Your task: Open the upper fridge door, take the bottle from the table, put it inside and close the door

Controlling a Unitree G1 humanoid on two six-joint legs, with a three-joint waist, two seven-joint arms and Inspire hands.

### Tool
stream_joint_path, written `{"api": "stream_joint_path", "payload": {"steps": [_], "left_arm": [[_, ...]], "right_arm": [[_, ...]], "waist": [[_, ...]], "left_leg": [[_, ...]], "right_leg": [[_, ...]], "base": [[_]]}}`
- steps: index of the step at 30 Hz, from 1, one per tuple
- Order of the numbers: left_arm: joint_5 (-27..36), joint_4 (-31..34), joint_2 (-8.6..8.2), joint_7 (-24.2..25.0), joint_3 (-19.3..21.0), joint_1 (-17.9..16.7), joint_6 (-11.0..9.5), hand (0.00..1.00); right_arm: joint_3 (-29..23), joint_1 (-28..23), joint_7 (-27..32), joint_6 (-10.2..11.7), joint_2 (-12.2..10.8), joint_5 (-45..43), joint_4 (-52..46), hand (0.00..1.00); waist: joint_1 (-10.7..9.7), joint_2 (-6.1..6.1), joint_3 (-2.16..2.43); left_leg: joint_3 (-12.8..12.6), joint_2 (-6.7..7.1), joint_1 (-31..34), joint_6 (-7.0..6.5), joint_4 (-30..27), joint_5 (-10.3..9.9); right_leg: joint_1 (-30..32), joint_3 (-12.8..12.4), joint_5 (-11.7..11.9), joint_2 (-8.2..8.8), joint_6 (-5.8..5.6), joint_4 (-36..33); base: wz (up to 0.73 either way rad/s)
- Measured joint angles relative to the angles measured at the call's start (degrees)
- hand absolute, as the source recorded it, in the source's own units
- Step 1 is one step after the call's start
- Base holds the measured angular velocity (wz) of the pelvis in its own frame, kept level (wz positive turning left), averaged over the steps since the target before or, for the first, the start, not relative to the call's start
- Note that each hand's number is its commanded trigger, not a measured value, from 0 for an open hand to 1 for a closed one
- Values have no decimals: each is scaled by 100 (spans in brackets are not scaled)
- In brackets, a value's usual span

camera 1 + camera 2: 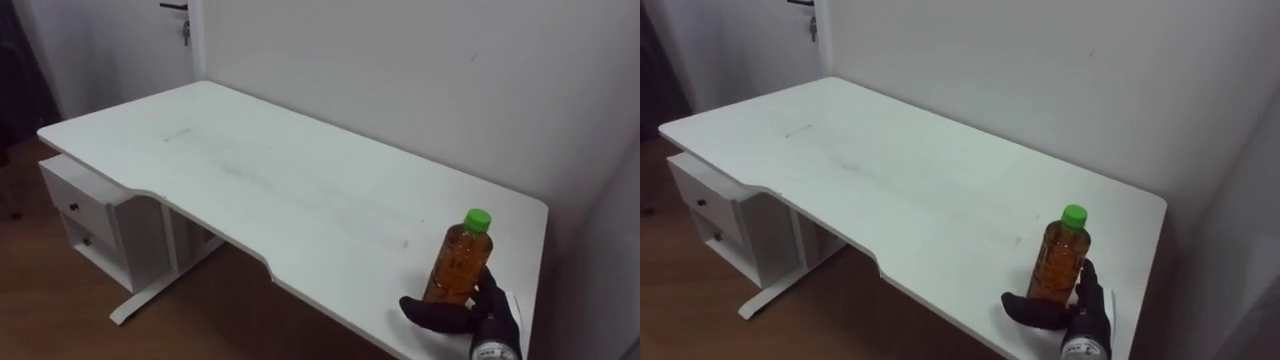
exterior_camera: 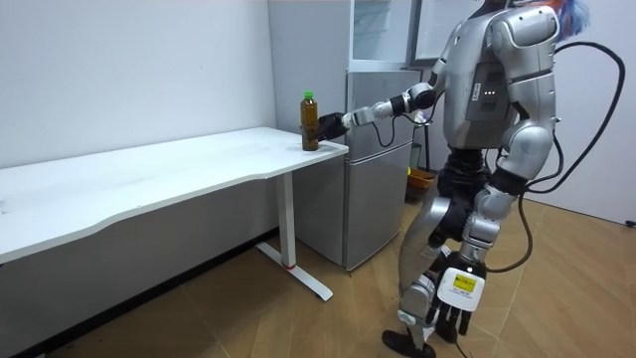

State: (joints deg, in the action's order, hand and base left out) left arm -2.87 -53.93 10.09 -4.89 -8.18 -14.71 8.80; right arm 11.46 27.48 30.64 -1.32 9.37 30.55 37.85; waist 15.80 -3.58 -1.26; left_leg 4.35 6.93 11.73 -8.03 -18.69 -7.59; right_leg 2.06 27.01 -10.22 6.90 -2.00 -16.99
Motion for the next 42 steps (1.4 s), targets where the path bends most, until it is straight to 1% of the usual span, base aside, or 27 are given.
{"api": "stream_joint_path", "payload": {"steps": [2, 3, 5, 8, 17, 20, 22, 25, 30, 32, 34, 36, 37, 42], "left_arm": [[4, -2, 0, 0, -4, -8, 0, 0], [7, 2, -1, 0, -14, -7, 0, 0], [-10, 10, 0, -3, -47, -18, 0, 0], [-18, 10, 2, -3, -57, -31, 1, 0], [-46, 8, -22, 30, -49, -32, 0, 0], [-46, 8, -22, 53, -49, -32, 0, 0], [-42, 8, -22, 58, -49, -32, 0, 0], [-28, 8, -21, 59, -50, -32, 0, 0], [-7, 9, -19, 58, -51, -32, 0, 0], [-4, 33, 7, 48, -50, -27, 0, 0], [-2, 41, 21, 35, -48, -32, -1, 0], [2, 41, 22, 35, -55, -41, 3, 0], [4, 44, 23, 35, -58, -37, 2, 0], [21, 59, 39, 35, -59, -32, -4, 0]], "right_arm": [[-60, 14, 64, 14, -1, 114, -5, 0], [-139, 20, 103, 18, -2, 164, -6, 0], [-156, 76, 176, 19, -4, 195, -10, 0], [-156, 114, 255, 24, -4, 195, -14, 0], [-158, 125, 294, 23, -4, 192, -38, 0], [-158, 125, 295, 23, -4, 192, -38, 0], [-158, 125, 298, 23, -4, 193, -38, 0], [-157, 125, 312, 21, -4, 193, -37, 0], [-148, 125, 375, 4, -14, 192, -33, 0], [-142, 125, 386, 2, -14, 188, -27, 0], [-143, 125, 388, -2, -14, 188, -24, 0], [-143, 125, 426, -3, -14, 188, -21, 0], [-144, 125, 475, -3, -13, 188, -21, 0], [-141, 125, 561, -3, -13, 188, -21, 0]], "waist": [[-1, 40, 13], [-1, 70, 33], [21, 101, 54], [22, 142, 50], [32, 125, 52], [33, 103, 39], [34, 82, 30], [35, 60, 36], [49, 37, 27], [123, -19, -4], [175, -77, -7], [177, -100, 3], [176, -110, 7], [184, -135, 6]], "left_leg": [[18, 7, 29, -2, -34, -3], [46, 16, 60, -4, -66, -3], [49, 26, 90, -7, -73, 8], [49, 32, 106, -11, -73, 22], [60, 32, 154, 7, -74, 65], [60, 33, 158, 2, -91, 65], [61, 35, 159, -25, -101, 47], [62, 40, 159, -29, -108, 48], [72, 49, 157, -38, -113, 50], [76, 50, 165, -38, -104, 50], [109, 55, 187, -36, -106, 51], [158, 71, 196, -35, -109, 52], [209, 85, 198, -33, -111, 54], [267, 86, 209, -30, -108, 52]], "right_leg": [[4, 5, 0, 0, 0, 3], [11, 5, 0, 1, 0, 6], [37, 7, 0, 9, 0, 2], [56, 6, -1, 11, 0, 5], [117, 5, -3, 9, 0, -77], [117, 4, -3, 11, 0, -77], [117, 4, -3, 9, 0, -74], [114, 4, -3, 7, 0, -76], [113, -7, -3, 9, 0, -86], [164, -10, -6, 14, 7, -92], [202, 5, 2, 12, 27, -85], [205, 12, 5, 12, 30, -84], [204, 12, 7, 9, 30, -86], [201, 29, 9, 0, 28, -84]], "base": [[6], [8], [2], [-1], [0], [0], [0], [0], [-1], [-12], [-15], [4], [10], [6]]}}
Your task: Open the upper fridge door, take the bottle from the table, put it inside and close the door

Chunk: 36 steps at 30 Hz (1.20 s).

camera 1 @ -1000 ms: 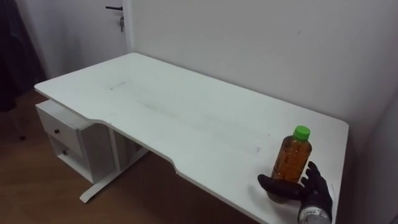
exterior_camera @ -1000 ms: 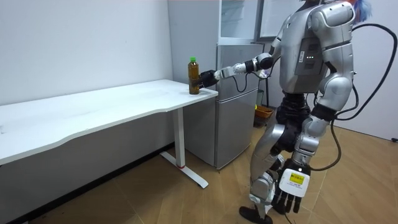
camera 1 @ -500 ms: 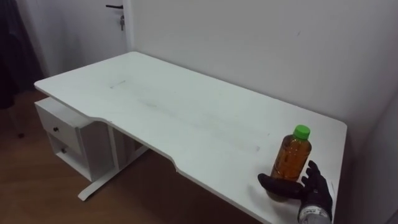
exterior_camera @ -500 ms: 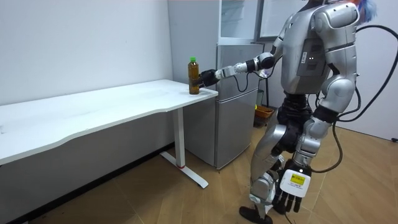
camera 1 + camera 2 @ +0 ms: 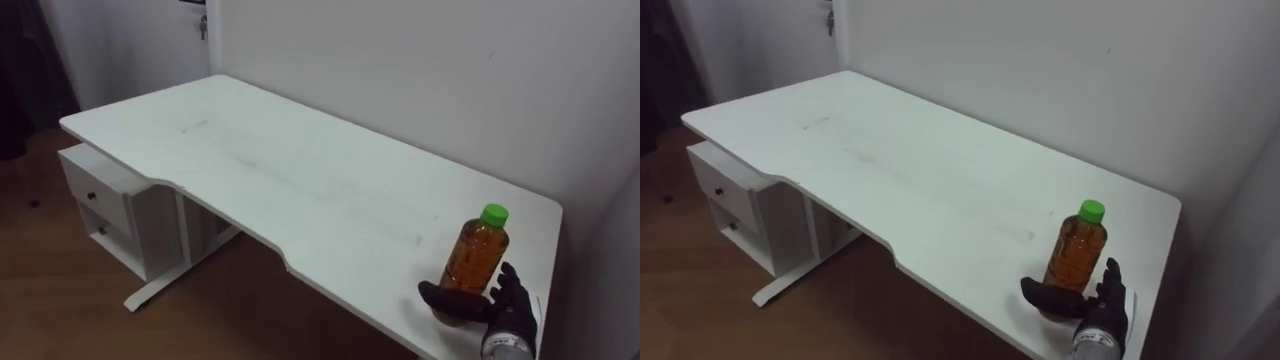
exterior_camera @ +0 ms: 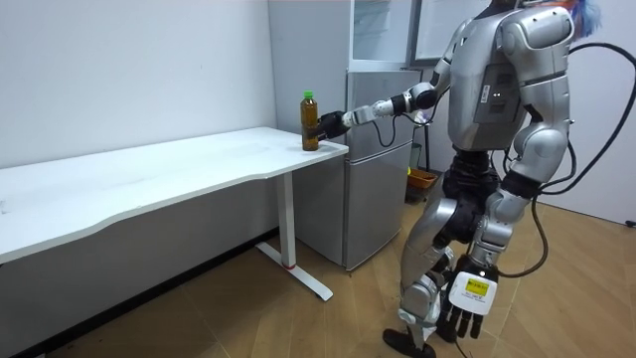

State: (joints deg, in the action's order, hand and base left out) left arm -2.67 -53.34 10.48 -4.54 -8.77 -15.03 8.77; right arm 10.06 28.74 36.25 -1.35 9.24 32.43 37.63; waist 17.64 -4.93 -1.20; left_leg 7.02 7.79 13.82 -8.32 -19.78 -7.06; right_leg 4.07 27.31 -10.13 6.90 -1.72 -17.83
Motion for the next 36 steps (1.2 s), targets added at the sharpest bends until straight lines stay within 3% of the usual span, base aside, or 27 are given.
{"api": "stream_joint_path", "payload": {"steps": [10, 24, 28, 29, 30, 36], "left_arm": [[92, 47, 168, -29, -40, -6, -82, 0], [92, 46, 182, -42, -41, -39, -114, 0], [95, 47, 185, -101, -40, -57, -146, 0], [96, 46, 186, -114, -40, -61, -155, 0], [97, 47, 186, -131, -41, -71, -171, 0], [103, 49, 193, -150, -41, -92, -172, 0]], "right_arm": [[224, 2, 60, 2, 12, 62, -4, 0], [224, 96, 240, 7, 68, 63, -11, 0], [224, 197, 318, 89, 97, 63, -11, 0], [224, 206, 323, 103, 102, 63, -12, 78], [224, 216, 330, 133, 121, 63, -15, 100], [224, 219, 414, 138, 225, 63, -18, 100]], "waist": [[14, -158, -20], [25, -105, -48], [33, -57, -29], [35, -55, -26], [46, -55, -20], [140, -67, 8]], "left_leg": [[7, 3, 5, -1, -11, -10], [31, 6, 65, -25, -155, -37], [33, 13, 70, -25, -193, -36], [35, 13, 69, -24, -196, -36], [40, 13, 69, -22, -199, -35], [54, 13, 60, -17, -203, -31]], "right_leg": [[-6, 108, 0, 8, -1, -4], [-2, 110, 18, 0, -9, -12], [12, 110, 28, 8, 8, -4], [13, 110, 31, 8, 12, -5], [13, 111, 32, 7, 14, -7], [10, 115, 37, 6, 20, -21]], "base": [[0], [0], [0], [0], [0], [0]]}}
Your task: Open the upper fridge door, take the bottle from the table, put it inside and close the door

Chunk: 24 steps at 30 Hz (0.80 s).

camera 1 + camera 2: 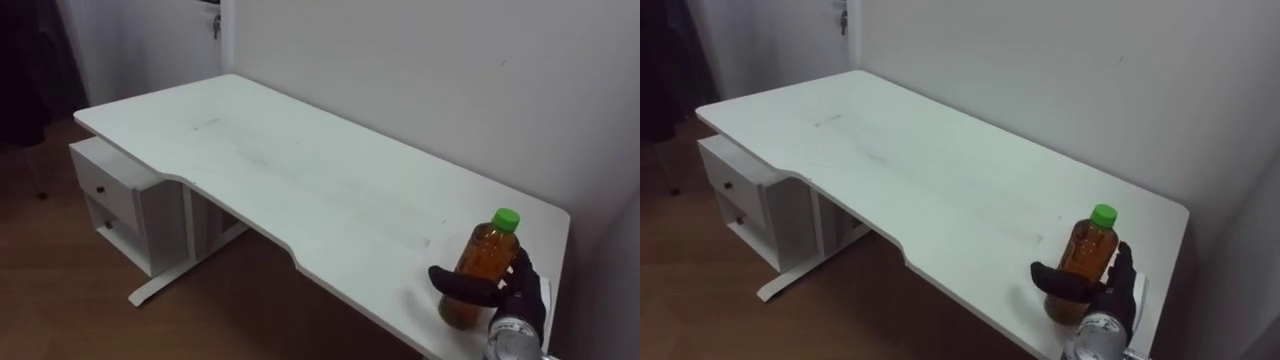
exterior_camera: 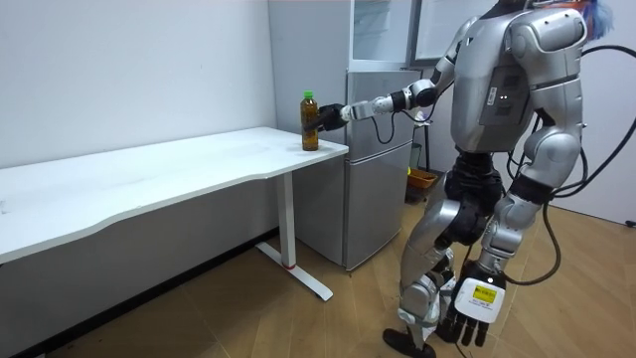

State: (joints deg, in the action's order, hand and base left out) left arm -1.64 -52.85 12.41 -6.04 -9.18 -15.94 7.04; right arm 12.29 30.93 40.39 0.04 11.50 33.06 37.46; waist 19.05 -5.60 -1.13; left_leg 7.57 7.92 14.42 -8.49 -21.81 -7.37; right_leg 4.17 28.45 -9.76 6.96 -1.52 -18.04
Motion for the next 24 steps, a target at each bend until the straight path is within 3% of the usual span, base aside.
{"api": "stream_joint_path", "payload": {"steps": [24], "left_arm": [[220, 1, 26, -126, -27, -63, -10, 0]], "right_arm": [[208, -16, 16, -35, 0, 300, 45, 100]], "waist": [[-8, 22, -16]], "left_leg": [[67, 37, -16, 0, -10, 2]], "right_leg": [[-14, 4, -4, 29, -16, -59]], "base": [[0]]}}
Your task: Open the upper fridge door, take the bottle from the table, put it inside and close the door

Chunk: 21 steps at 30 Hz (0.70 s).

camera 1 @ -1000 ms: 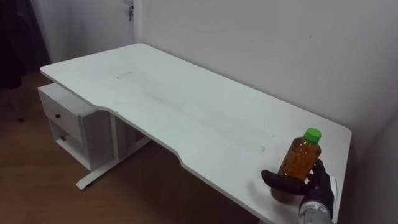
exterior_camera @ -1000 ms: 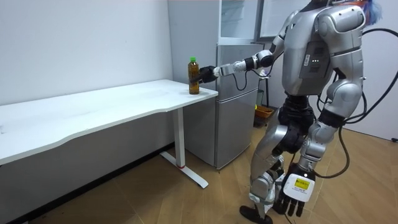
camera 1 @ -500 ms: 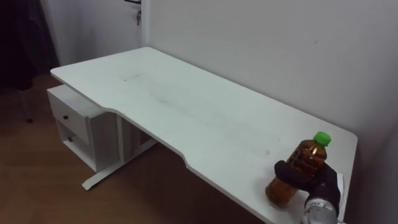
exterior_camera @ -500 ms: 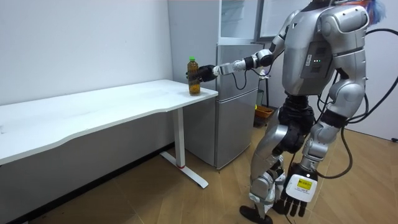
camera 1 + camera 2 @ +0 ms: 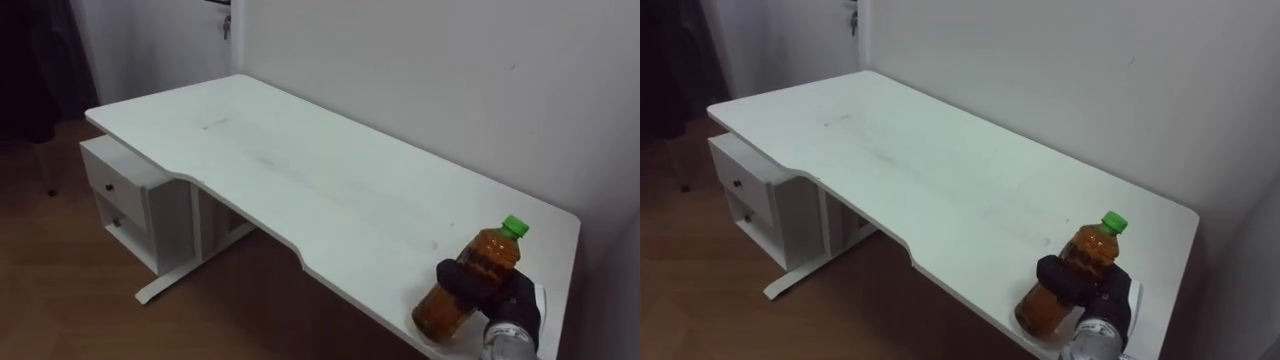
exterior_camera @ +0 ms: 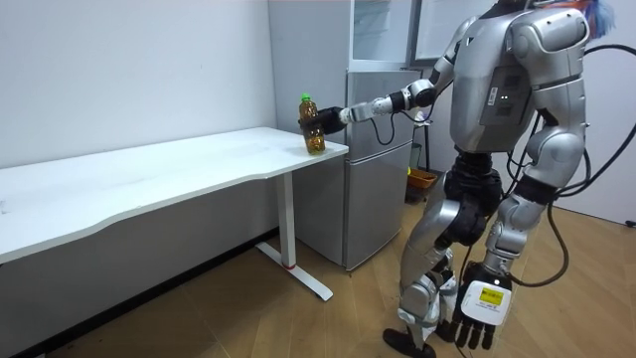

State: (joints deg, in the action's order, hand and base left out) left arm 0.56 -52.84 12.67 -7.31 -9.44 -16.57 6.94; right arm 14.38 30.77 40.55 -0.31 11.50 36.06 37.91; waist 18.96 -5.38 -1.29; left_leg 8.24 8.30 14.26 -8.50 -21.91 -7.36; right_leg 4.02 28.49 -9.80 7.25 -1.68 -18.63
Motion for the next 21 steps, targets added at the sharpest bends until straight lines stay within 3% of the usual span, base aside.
{"api": "stream_joint_path", "payload": {"steps": [6, 9, 15, 17, 21], "left_arm": [[-14, -8, 3, -2, 45, -71, -68, 0], [-9, -4, -46, 2, 199, -106, -111, 0], [-10, -2, -47, 8, 399, -113, -137, 0], [-17, -2, -51, 0, 428, -131, -229, 0], [-14, 44, -65, -4, 482, -267, -238, 0]], "right_arm": [[-3, 0, -276, 1, 115, 192, 33, 100], [-15, 0, -473, 1, 202, 201, -35, 100], [-87, -1, -824, 2, 396, 241, -1000, 100], [-90, -98, -1014, 5, 592, 235, -1459, 100], [-119, -116, -1342, 5, 703, 237, -1766, 100]], "waist": [[-10, 30, -20], [-28, 35, -23], [-249, 60, 27], [-333, 78, 51], [-536, 91, 67]], "left_leg": [[19, 25, -65, -13, 6, -10], [8, 27, -64, -14, 19, -10], [-36, 12, -84, 23, 91, 17], [-57, 12, -212, 13, 163, 18], [-166, -8, -546, -4, 339, -1]], "right_leg": [[-116, -6, -1, -35, -3, 108], [-85, -160, -2, -28, -6, 118], [-33, -189, -12, -19, -23, 93], [-96, -358, -9, -37, -28, 87], [-314, -498, -9, -40, -33, 117]], "base": [[0], [-1], [-4], [-5], [-15]]}}
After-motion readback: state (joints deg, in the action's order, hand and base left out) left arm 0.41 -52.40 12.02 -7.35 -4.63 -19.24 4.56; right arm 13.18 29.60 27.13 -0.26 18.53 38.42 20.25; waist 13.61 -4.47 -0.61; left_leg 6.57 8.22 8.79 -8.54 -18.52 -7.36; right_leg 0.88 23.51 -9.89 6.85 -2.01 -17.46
